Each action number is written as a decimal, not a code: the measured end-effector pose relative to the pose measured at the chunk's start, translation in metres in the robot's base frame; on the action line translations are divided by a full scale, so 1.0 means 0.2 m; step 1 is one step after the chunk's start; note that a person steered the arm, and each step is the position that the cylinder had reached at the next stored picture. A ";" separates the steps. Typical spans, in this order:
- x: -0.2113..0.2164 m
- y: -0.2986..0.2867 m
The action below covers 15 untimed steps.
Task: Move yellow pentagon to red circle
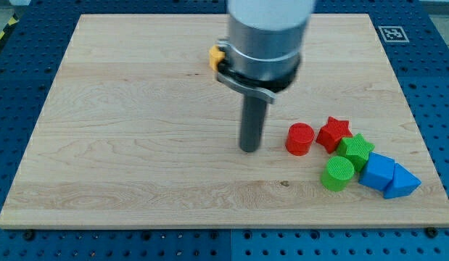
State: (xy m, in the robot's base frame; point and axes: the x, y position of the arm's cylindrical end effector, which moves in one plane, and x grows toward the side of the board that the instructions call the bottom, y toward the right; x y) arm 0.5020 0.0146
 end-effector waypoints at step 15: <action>-0.42 0.14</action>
State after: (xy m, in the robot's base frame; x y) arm 0.4173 0.0426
